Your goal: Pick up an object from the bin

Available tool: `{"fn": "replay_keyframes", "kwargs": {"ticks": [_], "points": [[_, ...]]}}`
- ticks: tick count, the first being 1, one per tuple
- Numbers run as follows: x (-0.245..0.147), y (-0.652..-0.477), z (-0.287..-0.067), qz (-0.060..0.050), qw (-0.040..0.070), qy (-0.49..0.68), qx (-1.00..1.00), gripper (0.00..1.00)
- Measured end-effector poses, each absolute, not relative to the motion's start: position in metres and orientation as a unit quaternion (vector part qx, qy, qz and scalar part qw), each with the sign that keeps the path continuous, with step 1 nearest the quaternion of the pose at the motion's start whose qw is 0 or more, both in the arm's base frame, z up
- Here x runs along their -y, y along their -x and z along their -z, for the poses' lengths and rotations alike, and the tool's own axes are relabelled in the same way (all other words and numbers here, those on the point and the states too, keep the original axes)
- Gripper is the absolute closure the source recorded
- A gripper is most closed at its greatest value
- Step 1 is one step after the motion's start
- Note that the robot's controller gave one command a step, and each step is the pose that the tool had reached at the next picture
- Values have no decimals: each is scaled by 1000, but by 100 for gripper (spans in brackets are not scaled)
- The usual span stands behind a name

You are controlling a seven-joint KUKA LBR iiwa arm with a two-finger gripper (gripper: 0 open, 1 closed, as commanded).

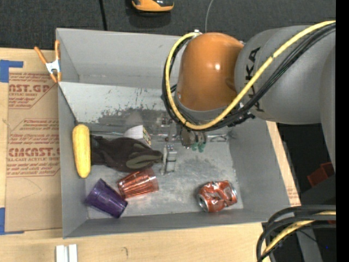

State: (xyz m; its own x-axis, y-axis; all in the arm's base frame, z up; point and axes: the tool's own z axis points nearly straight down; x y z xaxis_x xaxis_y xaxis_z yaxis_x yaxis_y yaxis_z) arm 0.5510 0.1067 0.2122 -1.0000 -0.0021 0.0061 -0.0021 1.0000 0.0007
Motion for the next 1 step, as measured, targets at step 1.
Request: {"fn": "replay_keyframes", "kwargs": {"ticks": [1], "points": [[-106, -553, -217, 1, -1, -1, 1000, 0]]}}
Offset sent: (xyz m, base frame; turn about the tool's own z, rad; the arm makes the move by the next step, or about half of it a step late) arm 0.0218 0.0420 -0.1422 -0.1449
